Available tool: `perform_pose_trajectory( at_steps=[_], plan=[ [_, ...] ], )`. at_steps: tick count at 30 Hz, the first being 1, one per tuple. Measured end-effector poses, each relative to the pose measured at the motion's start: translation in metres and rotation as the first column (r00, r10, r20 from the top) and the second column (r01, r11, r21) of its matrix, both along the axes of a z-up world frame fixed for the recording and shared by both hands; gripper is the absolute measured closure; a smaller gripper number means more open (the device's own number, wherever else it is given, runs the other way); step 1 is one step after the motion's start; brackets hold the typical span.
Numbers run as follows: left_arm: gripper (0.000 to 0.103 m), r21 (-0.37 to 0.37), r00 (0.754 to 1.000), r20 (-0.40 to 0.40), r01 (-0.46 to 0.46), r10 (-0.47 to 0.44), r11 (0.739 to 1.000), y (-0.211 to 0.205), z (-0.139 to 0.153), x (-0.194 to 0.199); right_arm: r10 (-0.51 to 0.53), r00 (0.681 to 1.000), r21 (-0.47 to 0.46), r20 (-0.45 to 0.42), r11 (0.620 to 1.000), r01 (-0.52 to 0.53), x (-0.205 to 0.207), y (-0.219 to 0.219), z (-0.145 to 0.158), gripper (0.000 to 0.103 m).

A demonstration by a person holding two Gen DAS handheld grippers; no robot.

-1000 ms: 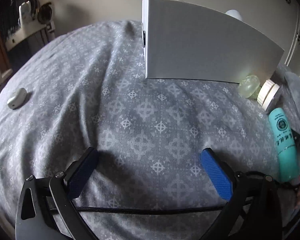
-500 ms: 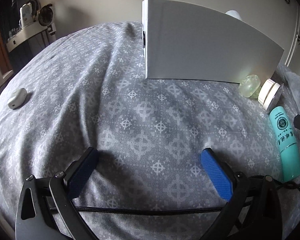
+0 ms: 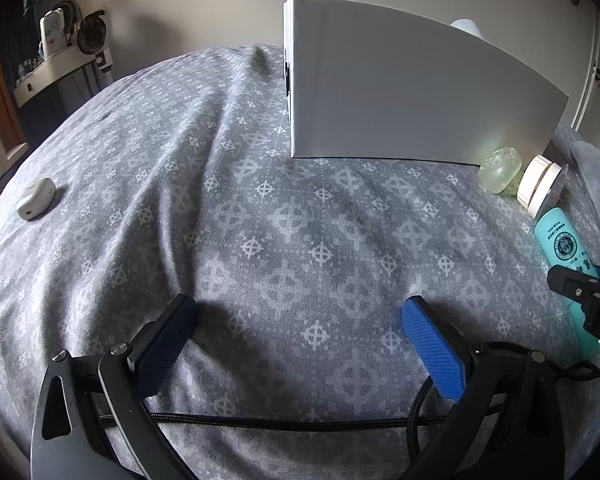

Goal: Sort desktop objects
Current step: 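Grasp the teal tube with the right tool, then lower the teal tube into the white box and open the right tool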

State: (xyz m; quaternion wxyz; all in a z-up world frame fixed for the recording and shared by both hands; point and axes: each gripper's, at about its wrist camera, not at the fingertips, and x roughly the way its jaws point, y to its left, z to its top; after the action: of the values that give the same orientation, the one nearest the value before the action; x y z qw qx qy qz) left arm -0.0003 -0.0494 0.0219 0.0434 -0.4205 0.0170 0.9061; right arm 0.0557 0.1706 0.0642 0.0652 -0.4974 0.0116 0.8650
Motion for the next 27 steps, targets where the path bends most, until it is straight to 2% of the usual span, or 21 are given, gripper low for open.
perform_pose_trajectory(
  at_steps=[3,7,10,15,17,20,22,27],
  plan=[
    [0.0,-0.001,1.0,0.0,0.0,0.0,1.0,0.0,0.0,0.0,-0.004,0.998,-0.008,-0.065,1.0,0.003,0.009,0.003,0.01,0.071],
    [0.0,-0.001,1.0,0.0,0.0,0.0,1.0,0.0,0.0,0.0,-0.009,0.975,-0.03,-0.22,1.0,0.003,0.018,0.002,0.051,0.071],
    [0.0,0.0,1.0,0.0,0.0,0.0,1.0,0.0,0.0,0.0,-0.04,0.939,-0.052,-0.34,0.998,0.024,0.014,0.0,0.096,0.071],
    [0.0,-0.001,1.0,0.0,0.001,-0.001,1.0,0.0,0.0,0.0,-0.044,0.864,-0.014,-0.501,0.999,0.042,-0.02,0.004,0.164,0.071],
    [0.0,-0.001,1.0,0.0,0.001,-0.001,1.0,-0.001,0.0,0.0,-0.044,0.843,-0.009,-0.536,0.999,0.047,-0.037,0.002,0.181,0.071],
    [0.0,0.0,1.0,-0.001,0.001,-0.001,1.0,-0.001,0.001,0.0,-0.042,0.819,0.026,-0.573,0.997,0.069,-0.066,-0.004,0.191,0.071],
    [0.0,-0.001,1.0,-0.001,0.001,-0.001,1.0,-0.001,0.001,0.0,-0.053,0.827,0.028,-0.56,0.996,0.084,-0.086,-0.008,0.19,0.071],
    [0.0,-0.001,1.0,-0.001,0.001,-0.001,1.0,-0.001,0.001,0.0,-0.08,0.886,0.023,-0.457,0.994,0.102,-0.133,0.005,0.157,0.071]
  ],
)
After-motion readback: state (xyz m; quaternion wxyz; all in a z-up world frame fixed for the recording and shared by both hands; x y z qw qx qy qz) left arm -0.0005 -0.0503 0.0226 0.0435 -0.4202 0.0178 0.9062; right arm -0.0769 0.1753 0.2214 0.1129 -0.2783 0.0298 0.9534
